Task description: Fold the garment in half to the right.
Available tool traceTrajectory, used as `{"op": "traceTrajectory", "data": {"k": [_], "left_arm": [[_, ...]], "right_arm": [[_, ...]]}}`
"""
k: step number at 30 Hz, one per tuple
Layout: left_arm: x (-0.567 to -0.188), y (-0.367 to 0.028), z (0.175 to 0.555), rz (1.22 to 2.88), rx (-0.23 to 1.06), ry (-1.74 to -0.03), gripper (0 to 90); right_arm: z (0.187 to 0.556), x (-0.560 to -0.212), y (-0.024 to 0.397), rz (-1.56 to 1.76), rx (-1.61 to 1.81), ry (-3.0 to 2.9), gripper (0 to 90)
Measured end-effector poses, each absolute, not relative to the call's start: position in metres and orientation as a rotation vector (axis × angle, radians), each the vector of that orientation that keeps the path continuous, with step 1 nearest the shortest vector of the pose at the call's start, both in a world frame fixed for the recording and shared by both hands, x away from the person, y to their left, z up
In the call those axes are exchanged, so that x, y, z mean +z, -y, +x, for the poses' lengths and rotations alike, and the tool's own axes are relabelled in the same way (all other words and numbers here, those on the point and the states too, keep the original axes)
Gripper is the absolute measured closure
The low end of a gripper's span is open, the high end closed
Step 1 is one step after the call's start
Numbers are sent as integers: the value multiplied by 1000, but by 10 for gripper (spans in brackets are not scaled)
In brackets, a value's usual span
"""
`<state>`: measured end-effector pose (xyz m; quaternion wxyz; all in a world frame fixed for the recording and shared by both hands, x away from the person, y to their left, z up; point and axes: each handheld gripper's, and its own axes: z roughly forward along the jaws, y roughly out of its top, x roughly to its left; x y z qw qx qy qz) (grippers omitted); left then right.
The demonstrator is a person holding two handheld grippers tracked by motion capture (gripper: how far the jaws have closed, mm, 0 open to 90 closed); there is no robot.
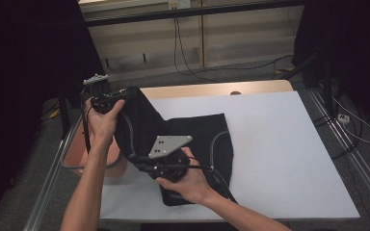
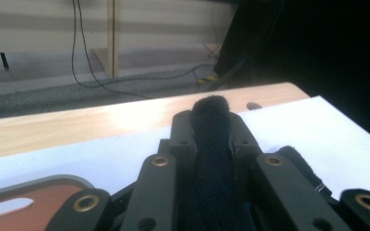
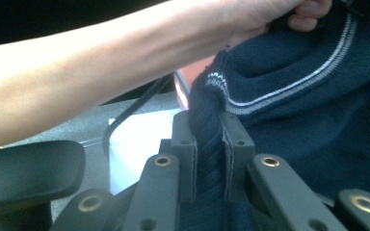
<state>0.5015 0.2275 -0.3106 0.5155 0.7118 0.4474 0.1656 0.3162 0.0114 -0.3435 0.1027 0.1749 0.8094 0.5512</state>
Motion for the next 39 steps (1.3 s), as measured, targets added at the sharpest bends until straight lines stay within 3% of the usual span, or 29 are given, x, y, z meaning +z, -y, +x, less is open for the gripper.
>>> {"op": "traceTrajectory", "data": {"k": [39], "left_arm": [[-343, -129, 515, 1779, 322, -991, 777]], "right_arm": [[300, -387, 82, 745, 1477, -2354, 791]]}}
